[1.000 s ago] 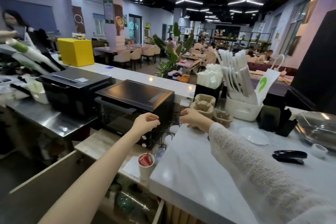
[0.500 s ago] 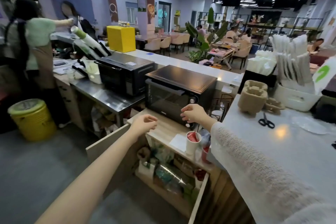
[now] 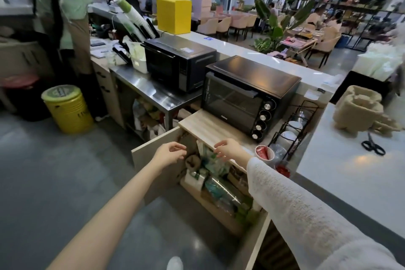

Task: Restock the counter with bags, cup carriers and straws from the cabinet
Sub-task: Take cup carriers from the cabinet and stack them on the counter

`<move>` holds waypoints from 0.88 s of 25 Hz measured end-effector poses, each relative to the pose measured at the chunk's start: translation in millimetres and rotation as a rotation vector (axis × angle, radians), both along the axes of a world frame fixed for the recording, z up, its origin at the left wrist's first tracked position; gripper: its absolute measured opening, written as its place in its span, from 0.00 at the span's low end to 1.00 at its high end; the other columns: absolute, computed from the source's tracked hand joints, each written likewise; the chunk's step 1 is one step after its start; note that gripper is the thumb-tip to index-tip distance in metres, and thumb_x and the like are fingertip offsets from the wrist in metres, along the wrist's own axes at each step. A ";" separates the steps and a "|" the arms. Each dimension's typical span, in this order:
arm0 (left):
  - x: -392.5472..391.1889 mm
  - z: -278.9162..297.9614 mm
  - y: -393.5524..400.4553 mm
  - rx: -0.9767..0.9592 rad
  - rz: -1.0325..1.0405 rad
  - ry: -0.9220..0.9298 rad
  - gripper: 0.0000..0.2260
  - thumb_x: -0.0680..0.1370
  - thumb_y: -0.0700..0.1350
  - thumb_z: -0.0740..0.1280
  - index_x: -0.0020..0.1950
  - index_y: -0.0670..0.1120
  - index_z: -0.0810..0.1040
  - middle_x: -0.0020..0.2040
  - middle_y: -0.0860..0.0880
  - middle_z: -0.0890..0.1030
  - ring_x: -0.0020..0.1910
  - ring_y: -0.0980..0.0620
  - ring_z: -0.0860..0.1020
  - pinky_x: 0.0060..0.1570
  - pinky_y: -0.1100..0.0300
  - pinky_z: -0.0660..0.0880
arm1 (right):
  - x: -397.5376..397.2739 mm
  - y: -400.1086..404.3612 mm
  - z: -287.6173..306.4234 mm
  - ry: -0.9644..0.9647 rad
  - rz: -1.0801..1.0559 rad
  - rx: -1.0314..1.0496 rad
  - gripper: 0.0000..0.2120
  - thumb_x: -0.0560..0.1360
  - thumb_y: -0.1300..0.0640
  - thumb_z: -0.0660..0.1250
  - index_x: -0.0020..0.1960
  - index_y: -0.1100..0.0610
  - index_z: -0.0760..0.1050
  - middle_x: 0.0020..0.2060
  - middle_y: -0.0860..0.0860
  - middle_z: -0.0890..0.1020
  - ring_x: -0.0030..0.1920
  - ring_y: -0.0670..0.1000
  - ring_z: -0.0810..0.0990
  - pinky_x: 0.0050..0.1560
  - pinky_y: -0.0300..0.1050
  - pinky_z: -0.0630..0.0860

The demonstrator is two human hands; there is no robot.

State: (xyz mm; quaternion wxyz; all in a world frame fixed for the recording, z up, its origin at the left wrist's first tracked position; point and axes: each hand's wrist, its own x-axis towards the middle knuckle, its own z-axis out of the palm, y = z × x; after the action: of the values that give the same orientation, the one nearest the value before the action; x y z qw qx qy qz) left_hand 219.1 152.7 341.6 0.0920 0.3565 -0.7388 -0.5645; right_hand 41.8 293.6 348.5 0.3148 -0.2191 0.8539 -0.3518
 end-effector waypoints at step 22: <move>-158.8 -161.6 -186.9 0.205 -0.132 -0.309 0.06 0.75 0.42 0.69 0.51 0.46 0.82 0.51 0.43 0.84 0.43 0.52 0.79 0.38 0.64 0.73 | -112.6 -172.5 -137.9 -0.255 -0.044 0.238 0.08 0.80 0.58 0.60 0.55 0.57 0.75 0.52 0.55 0.83 0.43 0.48 0.81 0.49 0.44 0.80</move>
State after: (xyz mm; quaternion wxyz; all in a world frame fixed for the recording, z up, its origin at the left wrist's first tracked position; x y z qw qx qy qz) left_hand 60.2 -34.2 180.0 -0.0966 0.3974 -0.7043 -0.5802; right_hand -70.7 121.1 210.6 0.4364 -0.1151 0.8473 -0.2799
